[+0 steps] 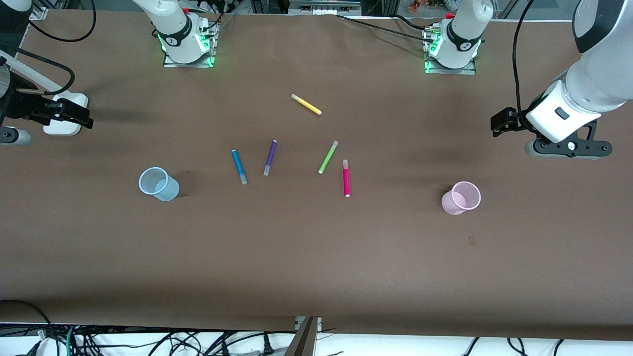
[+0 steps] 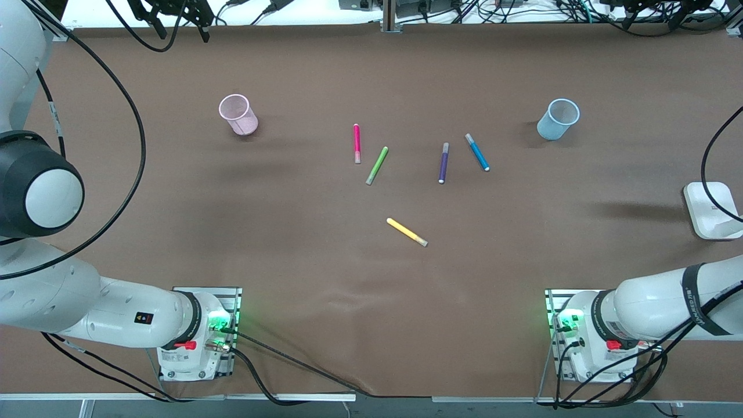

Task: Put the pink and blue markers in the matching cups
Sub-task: 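Move the right gripper over the blue marker beside the blue cup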

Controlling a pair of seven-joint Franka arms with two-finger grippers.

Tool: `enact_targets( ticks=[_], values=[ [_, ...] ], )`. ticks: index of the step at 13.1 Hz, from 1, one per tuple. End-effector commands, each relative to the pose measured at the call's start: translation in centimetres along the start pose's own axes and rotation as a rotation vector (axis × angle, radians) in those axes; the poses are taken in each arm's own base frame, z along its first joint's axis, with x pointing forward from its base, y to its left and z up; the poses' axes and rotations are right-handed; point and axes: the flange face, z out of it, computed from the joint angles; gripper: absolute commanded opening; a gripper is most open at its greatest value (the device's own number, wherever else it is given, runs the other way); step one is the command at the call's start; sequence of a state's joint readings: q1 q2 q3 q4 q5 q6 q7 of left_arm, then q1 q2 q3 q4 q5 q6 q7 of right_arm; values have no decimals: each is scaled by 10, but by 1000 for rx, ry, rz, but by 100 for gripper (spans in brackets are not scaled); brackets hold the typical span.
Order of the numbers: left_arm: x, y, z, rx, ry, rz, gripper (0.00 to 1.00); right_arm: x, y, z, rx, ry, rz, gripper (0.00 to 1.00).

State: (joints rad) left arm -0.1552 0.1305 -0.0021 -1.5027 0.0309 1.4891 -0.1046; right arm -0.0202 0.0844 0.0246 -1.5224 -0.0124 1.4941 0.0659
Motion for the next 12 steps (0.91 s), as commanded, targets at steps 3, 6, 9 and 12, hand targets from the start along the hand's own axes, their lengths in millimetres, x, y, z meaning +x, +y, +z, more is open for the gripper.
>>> enact_targets(
  ticks=[3, 6, 9, 12],
  values=[
    [-9, 0, -4, -13, 17, 20, 100, 4, 4, -3, -14, 6, -7, 100],
    [-7, 0, -4, -13, 19, 20, 100, 4, 5, -3, -11, 7, -4, 100],
    [-8, 1, -3, -14, 15, 20, 100, 11, 1, 5, -11, 9, -4, 100],
    [-7, 1, -3, -14, 14, 20, 100, 35, -9, 39, -2, -17, -7, 100]
  ],
)
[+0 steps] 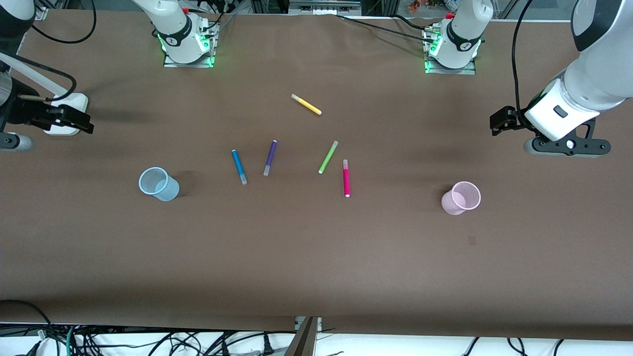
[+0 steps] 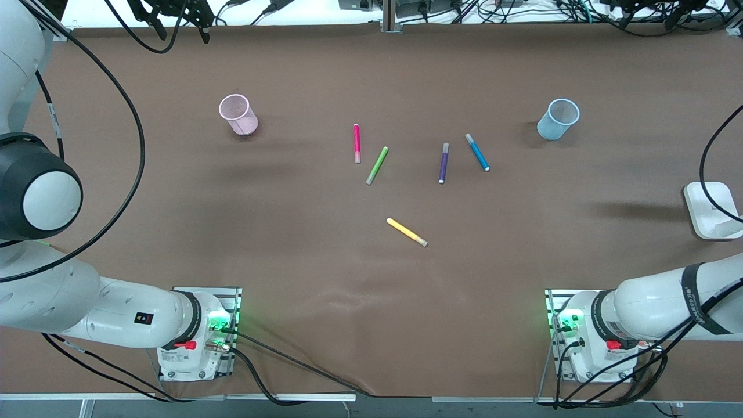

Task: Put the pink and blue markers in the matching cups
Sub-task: 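Move the right gripper over the blue marker beside the blue cup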

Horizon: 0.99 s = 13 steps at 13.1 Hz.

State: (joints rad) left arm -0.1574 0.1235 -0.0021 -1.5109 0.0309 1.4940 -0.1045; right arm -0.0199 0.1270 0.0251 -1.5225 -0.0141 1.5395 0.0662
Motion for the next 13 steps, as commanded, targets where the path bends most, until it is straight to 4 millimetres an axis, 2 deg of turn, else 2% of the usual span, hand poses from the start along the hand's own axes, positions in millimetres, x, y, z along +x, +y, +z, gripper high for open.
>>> enact_targets(
  ticks=[1, 3, 6, 8, 11, 13],
  values=[
    [-5, 0, -3, -14, 12, 18, 100, 26, -19, 33, -3, -24, -25, 100],
    [-5, 0, -2, -14, 10, 18, 100, 47, -37, 64, -9, -19, -53, 100],
    [-5, 0, -2, -14, 9, 18, 100, 71, -43, 120, -15, -77, -67, 100],
    [-5, 0, -2, -14, 9, 18, 100, 78, -50, 143, -17, -98, -78, 100],
    [-6, -1, 0, -13, 1, 17, 100, 82, -97, 172, -41, -104, -140, 100],
    [-5, -1, 0, -14, 4, 17, 100, 84, -110, 180, -50, -95, -161, 100]
  ],
)
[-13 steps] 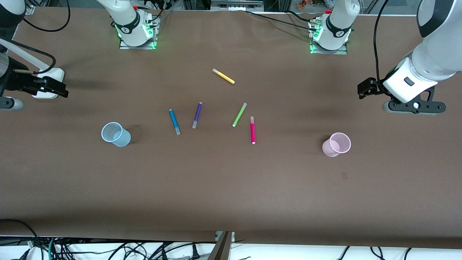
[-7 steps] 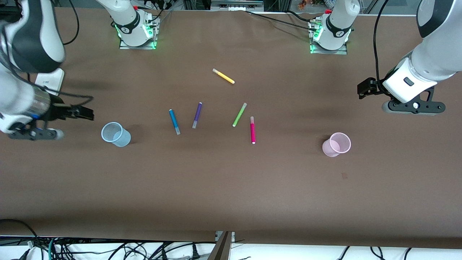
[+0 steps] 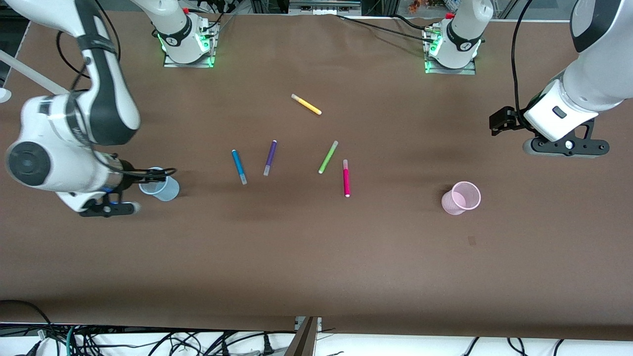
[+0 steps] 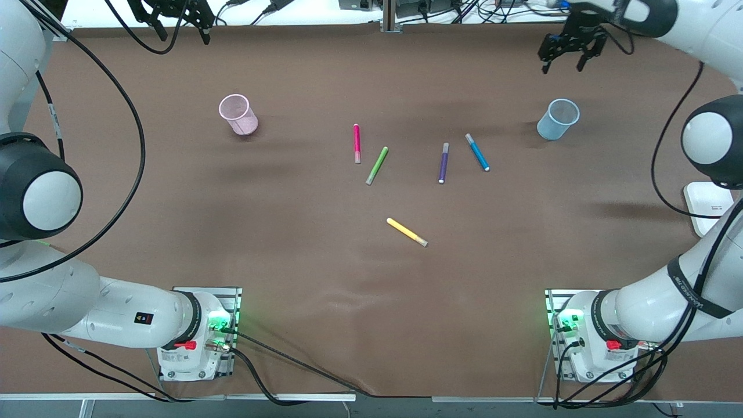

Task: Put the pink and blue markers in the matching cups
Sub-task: 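Move the right gripper over the blue marker beside the blue cup, then lower the right gripper and grasp the blue marker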

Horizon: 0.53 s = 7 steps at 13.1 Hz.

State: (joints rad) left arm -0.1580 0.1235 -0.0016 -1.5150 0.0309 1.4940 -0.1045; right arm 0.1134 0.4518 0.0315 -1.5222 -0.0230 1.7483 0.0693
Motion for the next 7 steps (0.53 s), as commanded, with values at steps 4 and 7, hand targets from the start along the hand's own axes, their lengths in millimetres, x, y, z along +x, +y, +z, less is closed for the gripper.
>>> enact_targets(
  ticks=[4, 7],
  values=[
    [-5, -1, -1, -14, 5, 16, 100, 11, -77, 42, -36, 5, -85, 100],
    [-5, -2, -2, -14, 8, 15, 100, 2, -122, 90, -40, 45, -113, 100]
  ],
)
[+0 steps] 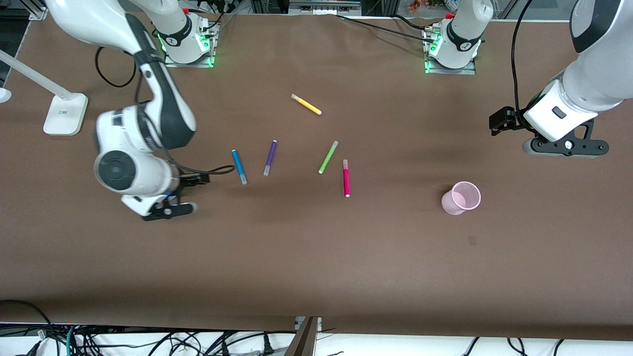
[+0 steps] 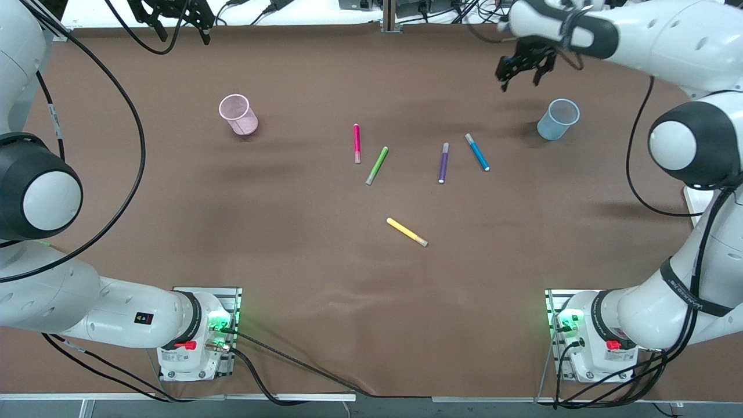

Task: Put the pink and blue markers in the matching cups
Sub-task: 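Lower the right gripper and grasp the blue marker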

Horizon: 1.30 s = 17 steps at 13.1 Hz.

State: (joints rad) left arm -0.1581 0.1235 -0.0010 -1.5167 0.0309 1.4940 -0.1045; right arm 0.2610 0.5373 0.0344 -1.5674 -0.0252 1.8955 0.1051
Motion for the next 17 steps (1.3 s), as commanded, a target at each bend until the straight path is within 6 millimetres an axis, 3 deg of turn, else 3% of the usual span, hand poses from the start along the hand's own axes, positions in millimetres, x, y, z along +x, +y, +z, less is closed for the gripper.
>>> enact_targets(
  ticks=[1, 3, 9, 15, 17],
  values=[
    [-5, -4, -1, -14, 5, 12, 100, -10, -31, 39, -15, 38, 0, 100],
    [-5, -4, -3, -15, 10, 12, 100, -19, -53, 63, -17, 58, -36, 100],
    [-5, -4, -1, -14, 5, 14, 100, -50, -96, 125, -6, 138, -80, 100],
    [-5, -4, -3, -15, 11, 14, 100, -53, -109, 147, -11, 147, -103, 98],
    [-5, -4, -2, -15, 8, 12, 100, -52, -109, 149, -10, 150, -108, 82]
  ],
)
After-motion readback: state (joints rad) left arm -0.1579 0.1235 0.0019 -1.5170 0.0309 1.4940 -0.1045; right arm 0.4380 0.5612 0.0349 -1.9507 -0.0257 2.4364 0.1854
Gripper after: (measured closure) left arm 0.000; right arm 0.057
